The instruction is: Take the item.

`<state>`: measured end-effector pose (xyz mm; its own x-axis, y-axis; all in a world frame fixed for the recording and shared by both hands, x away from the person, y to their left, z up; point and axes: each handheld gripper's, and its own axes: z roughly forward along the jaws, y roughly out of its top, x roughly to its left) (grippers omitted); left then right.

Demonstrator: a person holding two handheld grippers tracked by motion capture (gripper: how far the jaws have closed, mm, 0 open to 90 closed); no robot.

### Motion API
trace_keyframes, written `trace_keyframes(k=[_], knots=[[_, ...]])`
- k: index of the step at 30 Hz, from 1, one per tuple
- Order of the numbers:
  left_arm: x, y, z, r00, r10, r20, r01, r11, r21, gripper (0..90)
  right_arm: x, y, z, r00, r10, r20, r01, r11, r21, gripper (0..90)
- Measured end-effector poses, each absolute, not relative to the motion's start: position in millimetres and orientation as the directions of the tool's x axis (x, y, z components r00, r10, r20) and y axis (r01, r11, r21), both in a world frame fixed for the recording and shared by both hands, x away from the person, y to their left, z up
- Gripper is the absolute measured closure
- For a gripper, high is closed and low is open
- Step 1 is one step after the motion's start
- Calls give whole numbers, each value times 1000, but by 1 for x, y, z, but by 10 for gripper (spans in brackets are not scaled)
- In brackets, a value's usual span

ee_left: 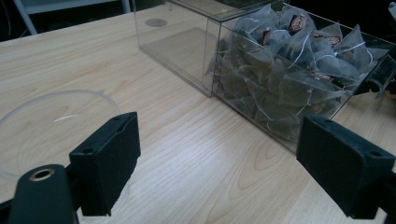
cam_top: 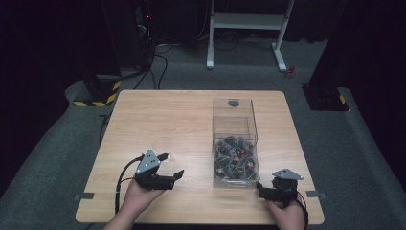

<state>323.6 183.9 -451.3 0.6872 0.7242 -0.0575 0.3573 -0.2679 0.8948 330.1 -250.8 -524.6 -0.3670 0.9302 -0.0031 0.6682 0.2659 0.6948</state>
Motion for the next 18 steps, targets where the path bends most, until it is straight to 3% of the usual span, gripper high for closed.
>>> trace_keyframes(k=[18], knots=[[329, 164, -446, 718, 695, -52, 333, -276, 902, 143, 330, -251, -525, -368, 930, -3, 668, 267, 695, 80]])
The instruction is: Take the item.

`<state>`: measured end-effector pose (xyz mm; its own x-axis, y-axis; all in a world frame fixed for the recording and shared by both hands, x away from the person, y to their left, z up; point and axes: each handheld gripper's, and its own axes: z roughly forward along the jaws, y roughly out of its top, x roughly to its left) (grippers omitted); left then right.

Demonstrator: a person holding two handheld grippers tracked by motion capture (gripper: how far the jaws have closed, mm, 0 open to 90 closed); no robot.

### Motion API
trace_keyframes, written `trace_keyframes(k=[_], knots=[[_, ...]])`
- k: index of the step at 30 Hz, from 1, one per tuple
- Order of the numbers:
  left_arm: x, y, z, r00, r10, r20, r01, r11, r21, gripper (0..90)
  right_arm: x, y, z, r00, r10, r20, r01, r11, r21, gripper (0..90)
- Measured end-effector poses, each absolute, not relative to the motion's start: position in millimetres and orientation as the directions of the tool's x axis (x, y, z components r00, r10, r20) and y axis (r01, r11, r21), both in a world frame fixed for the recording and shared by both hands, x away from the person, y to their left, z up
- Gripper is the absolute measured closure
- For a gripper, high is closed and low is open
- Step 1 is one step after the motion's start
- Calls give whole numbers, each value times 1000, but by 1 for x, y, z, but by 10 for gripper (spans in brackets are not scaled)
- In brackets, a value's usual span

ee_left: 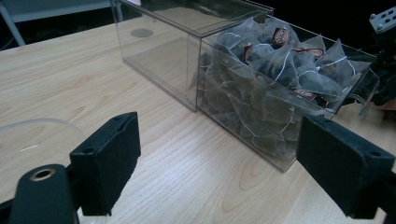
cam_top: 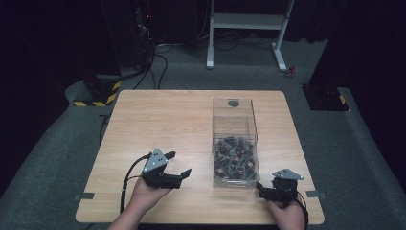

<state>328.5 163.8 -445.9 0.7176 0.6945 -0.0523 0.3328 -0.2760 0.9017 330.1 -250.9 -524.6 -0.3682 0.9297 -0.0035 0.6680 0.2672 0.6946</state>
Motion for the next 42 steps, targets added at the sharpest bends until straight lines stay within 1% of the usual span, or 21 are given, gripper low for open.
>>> trace_keyframes(k=[12, 13, 21, 28, 32, 33, 42], knots=[[333, 148, -442, 740, 671, -47, 320, -290, 902, 146, 330, -251, -525, -371, 928, -7, 665, 271, 696, 81], [332, 144, -442, 734, 674, -84, 338, -254, 906, 146, 330, -251, -525, -370, 929, -6, 664, 269, 697, 81], [336, 138, -438, 753, 657, -47, 318, -300, 899, 146, 330, -251, -525, -371, 929, -6, 664, 270, 697, 81], [339, 133, -436, 763, 646, -36, 310, -316, 897, 146, 330, -251, -525, -372, 928, -6, 663, 270, 698, 82], [341, 128, -436, 769, 638, -36, 311, -323, 894, 146, 330, -251, -525, -372, 928, -6, 663, 270, 698, 82], [341, 126, -436, 764, 643, -51, 316, -304, 899, 146, 330, -251, -525, -372, 928, -6, 663, 270, 698, 82], [344, 117, -433, 774, 631, -50, 305, -303, 903, 147, 330, -251, -525, -371, 928, -4, 665, 269, 697, 82]])
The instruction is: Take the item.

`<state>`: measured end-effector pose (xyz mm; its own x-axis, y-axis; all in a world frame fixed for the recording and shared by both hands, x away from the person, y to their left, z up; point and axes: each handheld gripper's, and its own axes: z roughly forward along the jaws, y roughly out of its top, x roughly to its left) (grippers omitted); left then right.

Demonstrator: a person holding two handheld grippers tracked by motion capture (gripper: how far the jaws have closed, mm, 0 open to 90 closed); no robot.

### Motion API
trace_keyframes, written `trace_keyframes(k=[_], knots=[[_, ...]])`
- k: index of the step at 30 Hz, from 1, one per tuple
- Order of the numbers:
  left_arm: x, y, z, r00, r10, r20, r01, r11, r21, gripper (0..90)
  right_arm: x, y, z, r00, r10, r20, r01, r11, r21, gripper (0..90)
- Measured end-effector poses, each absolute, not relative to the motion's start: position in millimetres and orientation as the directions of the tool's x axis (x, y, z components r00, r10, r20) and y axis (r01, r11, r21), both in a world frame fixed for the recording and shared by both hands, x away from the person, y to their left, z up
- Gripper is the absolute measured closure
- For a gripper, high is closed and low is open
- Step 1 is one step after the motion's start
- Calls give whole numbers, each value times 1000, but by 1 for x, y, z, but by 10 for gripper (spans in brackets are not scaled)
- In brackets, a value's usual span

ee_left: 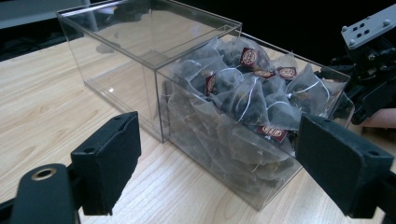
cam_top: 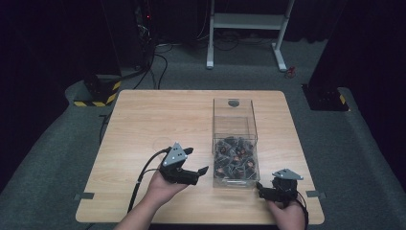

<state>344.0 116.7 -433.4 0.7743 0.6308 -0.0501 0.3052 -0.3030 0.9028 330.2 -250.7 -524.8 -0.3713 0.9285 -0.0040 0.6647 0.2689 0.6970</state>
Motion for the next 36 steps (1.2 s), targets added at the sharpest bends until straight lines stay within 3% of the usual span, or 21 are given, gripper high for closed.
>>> trace_keyframes(k=[36], knots=[[359, 71, -431, 817, 574, -51, 287, -329, 900, 175, 330, -250, -525, -378, 926, -4, 664, 274, 696, 83]])
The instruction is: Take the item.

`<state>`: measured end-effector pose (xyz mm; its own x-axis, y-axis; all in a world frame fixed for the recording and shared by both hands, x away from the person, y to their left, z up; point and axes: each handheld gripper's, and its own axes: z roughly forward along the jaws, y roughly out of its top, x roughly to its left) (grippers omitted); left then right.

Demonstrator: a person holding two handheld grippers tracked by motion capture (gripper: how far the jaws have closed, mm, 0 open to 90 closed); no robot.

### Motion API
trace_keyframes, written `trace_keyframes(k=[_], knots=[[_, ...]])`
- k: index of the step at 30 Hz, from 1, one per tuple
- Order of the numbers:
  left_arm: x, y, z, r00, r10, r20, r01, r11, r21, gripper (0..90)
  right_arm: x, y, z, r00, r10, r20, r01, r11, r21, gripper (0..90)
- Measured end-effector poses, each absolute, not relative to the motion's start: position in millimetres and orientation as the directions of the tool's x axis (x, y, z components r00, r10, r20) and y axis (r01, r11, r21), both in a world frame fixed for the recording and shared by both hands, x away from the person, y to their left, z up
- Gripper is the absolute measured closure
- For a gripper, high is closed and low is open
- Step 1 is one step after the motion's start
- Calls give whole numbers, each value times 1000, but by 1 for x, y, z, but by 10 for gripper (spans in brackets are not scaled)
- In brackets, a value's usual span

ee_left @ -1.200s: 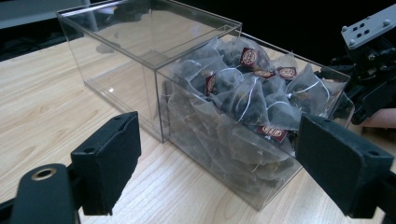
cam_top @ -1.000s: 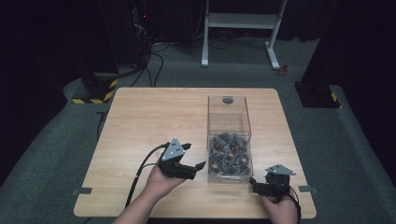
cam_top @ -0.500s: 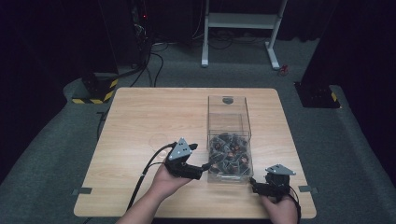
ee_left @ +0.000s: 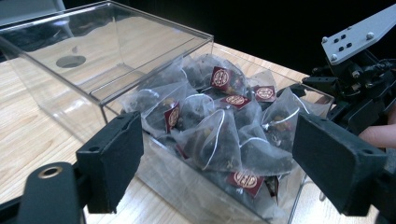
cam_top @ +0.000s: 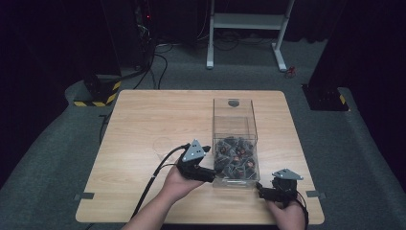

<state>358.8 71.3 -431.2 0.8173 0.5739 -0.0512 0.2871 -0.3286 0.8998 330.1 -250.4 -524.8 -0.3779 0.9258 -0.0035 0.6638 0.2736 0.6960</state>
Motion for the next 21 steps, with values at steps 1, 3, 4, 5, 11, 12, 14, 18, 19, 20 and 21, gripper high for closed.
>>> trace_keyframes(k=[1, 3, 4, 5, 11, 12, 14, 18, 19, 20, 21], knots=[[360, 70, -431, 820, 570, -47, 283, -332, 900, 179, 330, -250, -525, -378, 926, -4, 664, 274, 696, 83], [362, 67, -431, 823, 567, -47, 285, -339, 896, 191, 330, -250, -525, -379, 926, -4, 664, 274, 696, 83], [362, 66, -432, 823, 566, -47, 284, -338, 897, 204, 330, -250, -525, -378, 926, -4, 663, 274, 697, 83], [363, 65, -432, 824, 564, -48, 285, -339, 897, 221, 330, -250, -525, -378, 926, -4, 663, 274, 697, 83], [367, 62, -438, 825, 564, -44, 293, -361, 885, 372, 330, -251, -525, -384, 923, -7, 660, 280, 697, 83], [367, 61, -438, 824, 565, -41, 293, -363, 885, 403, 330, -251, -525, -385, 923, -8, 660, 281, 697, 83], [367, 61, -439, 823, 568, -32, 288, -367, 884, 453, 330, -251, -525, -386, 922, -7, 660, 281, 697, 83], [366, 61, -439, 825, 564, -19, 276, -373, 886, 544, 330, -250, -525, -386, 922, -5, 660, 281, 696, 83], [366, 61, -439, 824, 566, -18, 275, -373, 886, 555, 330, -250, -525, -386, 922, -5, 660, 281, 696, 83], [366, 61, -439, 823, 568, -19, 276, -371, 887, 570, 330, -250, -525, -387, 922, -6, 660, 282, 697, 83], [366, 61, -439, 823, 567, -19, 275, -370, 887, 582, 330, -250, -525, -387, 922, -7, 659, 282, 697, 83]])
